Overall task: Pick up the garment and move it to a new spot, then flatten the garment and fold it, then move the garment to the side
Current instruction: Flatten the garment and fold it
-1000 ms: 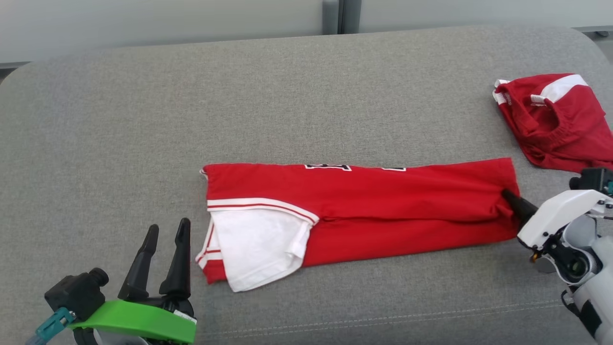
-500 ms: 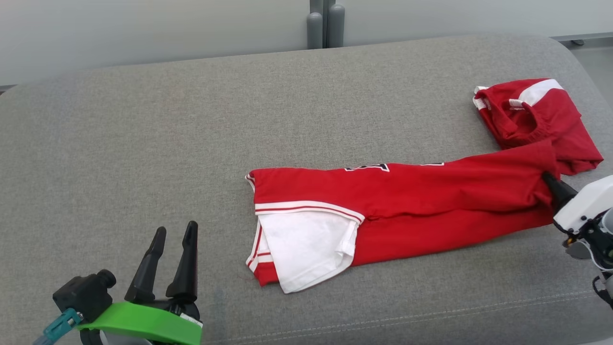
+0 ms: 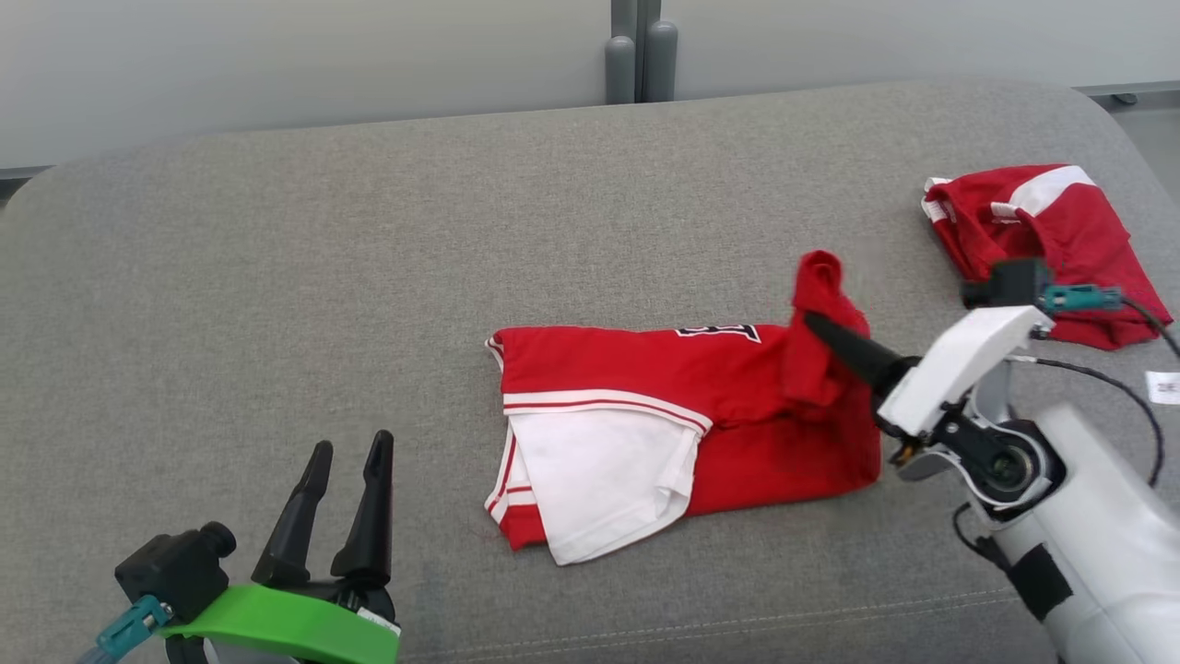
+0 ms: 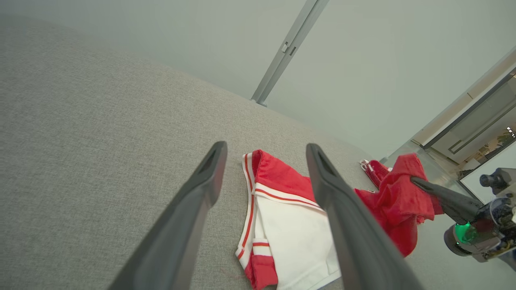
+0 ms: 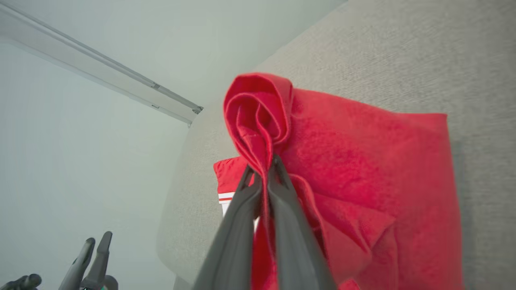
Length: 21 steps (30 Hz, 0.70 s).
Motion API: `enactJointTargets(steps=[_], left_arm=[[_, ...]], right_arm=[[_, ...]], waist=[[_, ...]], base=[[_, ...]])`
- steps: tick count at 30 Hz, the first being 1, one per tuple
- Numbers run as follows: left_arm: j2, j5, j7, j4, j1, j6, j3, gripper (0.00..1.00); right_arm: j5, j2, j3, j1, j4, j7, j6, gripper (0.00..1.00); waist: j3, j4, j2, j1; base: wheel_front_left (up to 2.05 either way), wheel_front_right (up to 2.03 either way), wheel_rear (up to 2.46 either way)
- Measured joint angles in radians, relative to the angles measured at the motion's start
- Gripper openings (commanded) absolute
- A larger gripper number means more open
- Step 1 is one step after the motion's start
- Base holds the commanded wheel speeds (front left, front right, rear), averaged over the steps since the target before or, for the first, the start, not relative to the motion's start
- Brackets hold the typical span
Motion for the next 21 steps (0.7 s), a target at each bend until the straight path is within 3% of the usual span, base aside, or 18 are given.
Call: enactJointTargets(steps=[6,14,21], left_arm=[[-0.011,0.000,0.000,0.002,0.000,0.000,-0.009,1.00],[-0.030,-0.001,-0.001,0.016,0.000,-0.001,-0.019,1.00],[-0.038,-0.004,-0.003,0.033,0.000,-0.007,-0.022,1.00]], right_arm=[[0.059,0.103,0.077,-0.003,-0.091,0.074,0.000,0.00],[0.032,0.128,0.110,-0.014,-0.062,0.083,-0.003,0.00],[-0.024,0.149,0.153,-0.040,0.010,0.096,-0.062,0.00]], waist=[[-0.008,0.029,0.0000,0.0000],[-0.015,0.071,0.0000,0.0000],[-0.023,0.122,0.0000,0.0000]], base=[[0.00,0.00,0.00],[0.00,0.00,0.00],[0.00,0.00,0.00]])
